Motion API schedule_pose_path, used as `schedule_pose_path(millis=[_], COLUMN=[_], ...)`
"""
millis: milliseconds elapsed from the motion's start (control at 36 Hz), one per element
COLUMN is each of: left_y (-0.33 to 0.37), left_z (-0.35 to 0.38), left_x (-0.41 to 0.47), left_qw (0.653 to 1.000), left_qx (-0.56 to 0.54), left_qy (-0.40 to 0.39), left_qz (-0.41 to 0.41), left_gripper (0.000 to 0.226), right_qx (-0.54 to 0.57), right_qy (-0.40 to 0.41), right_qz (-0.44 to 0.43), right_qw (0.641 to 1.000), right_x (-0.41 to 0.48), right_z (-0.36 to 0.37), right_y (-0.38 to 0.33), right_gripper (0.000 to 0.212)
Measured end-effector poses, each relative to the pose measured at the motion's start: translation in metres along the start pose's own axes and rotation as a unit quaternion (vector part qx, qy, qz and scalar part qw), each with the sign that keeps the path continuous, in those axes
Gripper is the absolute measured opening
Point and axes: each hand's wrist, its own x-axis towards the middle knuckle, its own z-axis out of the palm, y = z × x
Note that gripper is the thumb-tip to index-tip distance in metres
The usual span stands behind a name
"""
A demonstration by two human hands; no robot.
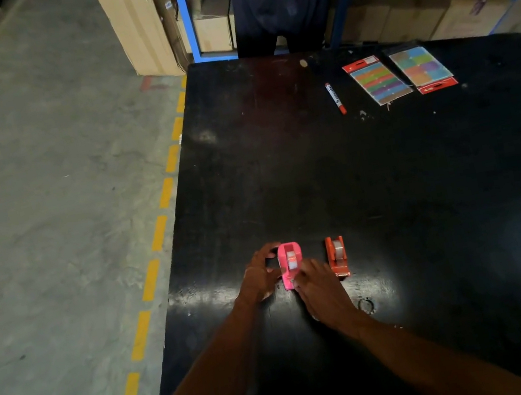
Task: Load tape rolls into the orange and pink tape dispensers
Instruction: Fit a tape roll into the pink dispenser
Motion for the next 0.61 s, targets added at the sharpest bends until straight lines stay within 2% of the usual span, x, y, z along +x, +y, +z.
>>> schedule_pose_path(millis=[250,472,611], left_y=[0.0009,0.0009,0.0020], left_z=[0.0007,-0.0016,-0.0011], left_x=[-0.0017,0.0004,0.0002], left_qw=[1.000,0.999,1.000], left_qx=[0.002,0.033,0.008], left_qy=[0.007,-0.004,-0.004], left_qz=[0.000,-0.001,-0.022], left_gripper=[0.054,0.055,0.053], right_qx=[-0.013,-0.028,-0.029], right_qy=[-0.004,-0.011,-0.003], right_qz=[-0.001,0.003,0.000], right_qw=[1.000,1.000,1.000], right_x=[-0.0027,-0.0055,-0.0058], right_z=[0.0061,0.0100,0.0086], right_y=[0.0001,-0.0002,-0.0006], right_gripper=[0.023,0.016,0.018])
